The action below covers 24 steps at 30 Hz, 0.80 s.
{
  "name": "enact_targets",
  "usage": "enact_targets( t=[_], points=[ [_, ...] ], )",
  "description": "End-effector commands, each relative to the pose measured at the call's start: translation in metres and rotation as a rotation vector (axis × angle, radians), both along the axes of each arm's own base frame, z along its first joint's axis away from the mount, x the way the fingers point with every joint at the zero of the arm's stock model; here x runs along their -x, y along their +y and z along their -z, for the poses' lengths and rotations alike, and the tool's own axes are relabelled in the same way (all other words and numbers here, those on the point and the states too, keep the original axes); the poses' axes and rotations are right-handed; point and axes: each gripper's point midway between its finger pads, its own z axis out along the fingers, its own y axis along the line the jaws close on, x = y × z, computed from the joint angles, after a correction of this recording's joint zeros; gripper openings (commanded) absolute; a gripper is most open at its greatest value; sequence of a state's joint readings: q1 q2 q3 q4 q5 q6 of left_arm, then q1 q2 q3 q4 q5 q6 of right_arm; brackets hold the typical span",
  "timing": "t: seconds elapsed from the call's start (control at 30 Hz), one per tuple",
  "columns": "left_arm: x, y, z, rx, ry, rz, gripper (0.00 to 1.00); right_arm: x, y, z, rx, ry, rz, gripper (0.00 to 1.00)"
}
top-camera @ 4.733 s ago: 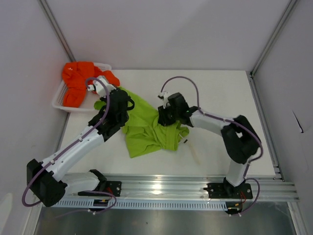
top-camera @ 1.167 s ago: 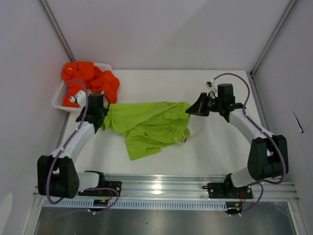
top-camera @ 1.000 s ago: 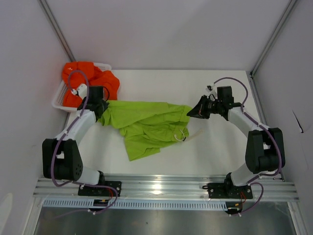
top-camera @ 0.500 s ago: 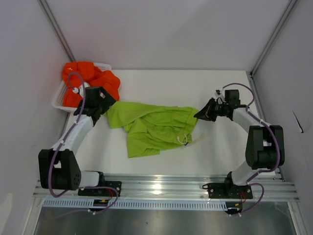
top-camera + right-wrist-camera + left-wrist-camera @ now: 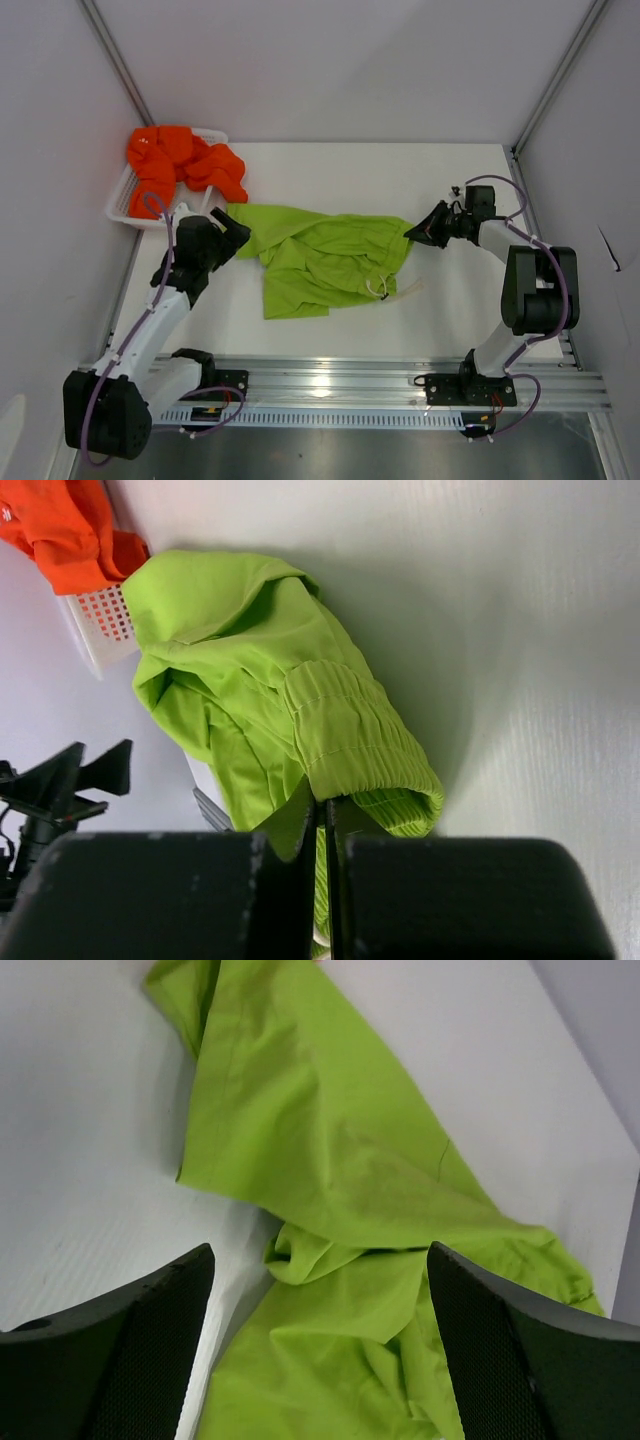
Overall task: Fold and stack the shorts
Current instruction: Move the shorts to the center of the board, then flatten the shorts out
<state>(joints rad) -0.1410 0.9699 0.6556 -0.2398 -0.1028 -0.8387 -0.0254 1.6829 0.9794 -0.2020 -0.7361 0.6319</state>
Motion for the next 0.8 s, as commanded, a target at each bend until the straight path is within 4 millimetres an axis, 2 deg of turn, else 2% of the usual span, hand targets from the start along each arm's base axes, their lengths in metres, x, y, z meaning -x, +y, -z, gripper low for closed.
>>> enact_targets(
  t=[0.0,0.13,0.2,0.23,0.27,0.33,0.37,0.53,0.6,0.73,0.77],
  points=[
    [0.002,-0.01,0.019,0.06,0.012,-0.023,0.88,-0.014,-0.007,-0.002,0.043,-0.057,0.029,0.0],
    [-0.008,-0.018,0.049,0.043,0.041,0.026,0.83,-0.015,-0.013,-0.001,0.096,-0.064,0.04,0.0],
    [-0.014,-0.017,0.055,-0.012,0.046,0.062,0.77,-0.015,-0.015,-0.003,0.109,-0.075,0.041,0.0],
    [-0.015,-0.016,0.067,-0.031,0.081,0.068,0.73,-0.016,-0.015,-0.004,0.114,-0.084,0.041,0.0],
    [-0.024,-0.017,0.061,-0.039,0.045,0.078,0.64,-0.016,-0.016,-0.004,0.115,-0.085,0.04,0.0],
    [-0.026,-0.017,0.071,-0.043,0.061,0.08,0.59,-0.016,-0.015,-0.005,0.114,-0.088,0.035,0.0],
    [-0.03,-0.019,0.07,-0.026,0.039,0.079,0.56,-0.016,-0.014,-0.005,0.112,-0.088,0.035,0.0],
    [-0.021,-0.013,0.092,0.02,0.07,0.002,0.54,-0.015,-0.013,-0.003,0.104,-0.082,0.034,0.0],
    [-0.02,-0.007,0.094,0.01,0.074,-0.03,0.54,-0.016,-0.013,-0.002,0.104,-0.082,0.034,0.0],
    [-0.018,0.001,0.094,-0.009,0.06,-0.042,0.72,-0.015,-0.014,-0.001,0.105,-0.079,0.035,0.0],
    [-0.016,0.002,0.095,-0.01,0.059,-0.041,0.73,-0.015,-0.014,-0.001,0.104,-0.08,0.036,0.0]
  ],
)
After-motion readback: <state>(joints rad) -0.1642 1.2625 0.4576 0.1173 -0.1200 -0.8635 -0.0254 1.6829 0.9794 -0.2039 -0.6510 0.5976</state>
